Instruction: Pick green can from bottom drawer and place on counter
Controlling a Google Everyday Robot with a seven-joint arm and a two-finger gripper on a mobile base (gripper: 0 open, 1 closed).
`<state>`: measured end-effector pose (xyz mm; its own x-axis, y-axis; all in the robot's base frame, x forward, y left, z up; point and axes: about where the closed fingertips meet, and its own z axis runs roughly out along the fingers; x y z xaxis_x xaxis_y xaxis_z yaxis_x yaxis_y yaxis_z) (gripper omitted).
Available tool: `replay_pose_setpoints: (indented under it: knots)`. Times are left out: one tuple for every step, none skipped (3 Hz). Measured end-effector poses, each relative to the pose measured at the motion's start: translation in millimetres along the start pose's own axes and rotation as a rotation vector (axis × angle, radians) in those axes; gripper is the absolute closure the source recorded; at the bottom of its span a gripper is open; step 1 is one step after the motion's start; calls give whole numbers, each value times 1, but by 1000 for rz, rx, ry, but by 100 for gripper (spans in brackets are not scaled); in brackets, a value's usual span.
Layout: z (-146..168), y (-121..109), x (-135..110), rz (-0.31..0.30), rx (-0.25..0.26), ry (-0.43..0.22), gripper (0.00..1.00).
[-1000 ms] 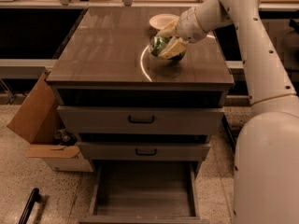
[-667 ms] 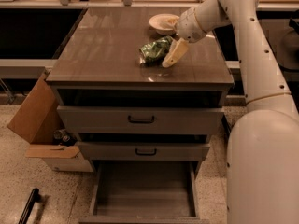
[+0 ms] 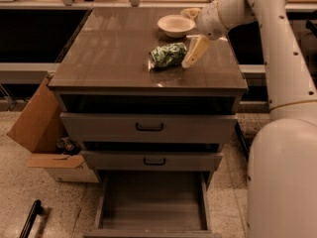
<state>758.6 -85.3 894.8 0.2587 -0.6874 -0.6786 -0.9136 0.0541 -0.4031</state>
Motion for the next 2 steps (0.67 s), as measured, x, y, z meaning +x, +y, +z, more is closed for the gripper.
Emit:
replay_pose_setpoints:
  knots:
    - [-44, -4, -7, -37, 99, 16, 0]
    - [-85, 6, -9, -70, 193, 32, 0]
